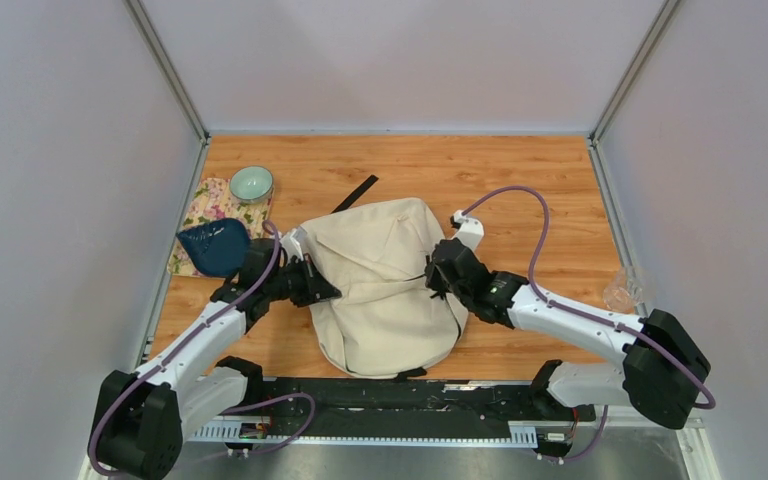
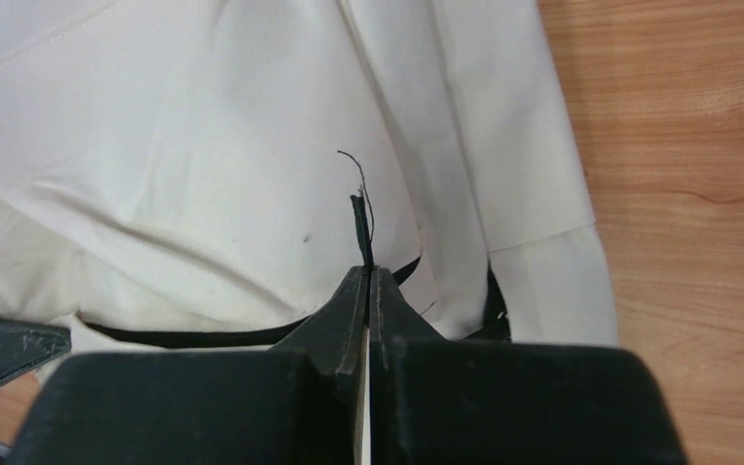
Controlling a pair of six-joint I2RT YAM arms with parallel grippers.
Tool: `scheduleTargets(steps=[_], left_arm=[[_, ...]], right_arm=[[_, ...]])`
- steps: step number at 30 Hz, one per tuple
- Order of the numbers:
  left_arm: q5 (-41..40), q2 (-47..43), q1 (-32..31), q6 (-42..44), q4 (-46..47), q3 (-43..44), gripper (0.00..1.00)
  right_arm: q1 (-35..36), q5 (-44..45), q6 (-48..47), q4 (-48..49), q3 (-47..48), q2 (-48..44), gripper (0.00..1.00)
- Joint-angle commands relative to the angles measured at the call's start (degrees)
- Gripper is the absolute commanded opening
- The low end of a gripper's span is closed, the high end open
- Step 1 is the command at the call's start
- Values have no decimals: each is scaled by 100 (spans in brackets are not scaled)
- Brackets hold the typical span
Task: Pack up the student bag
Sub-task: Zip the student bag at the center of the board.
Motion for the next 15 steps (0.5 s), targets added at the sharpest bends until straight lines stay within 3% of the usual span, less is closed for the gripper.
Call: scheduleTargets(steps=[1, 7, 15], left_arm=[[-343, -33, -21, 667, -575, 350, 0], [-511, -182, 241, 948, -997, 245, 0], [-265, -262, 576, 1019, -1006, 78, 0]], right_arm=[[-532, -111, -45, -110, 76, 54, 0], [-1683, -699, 34, 91, -319, 273, 0], [-1826, -972, 122, 267, -645, -25, 0]])
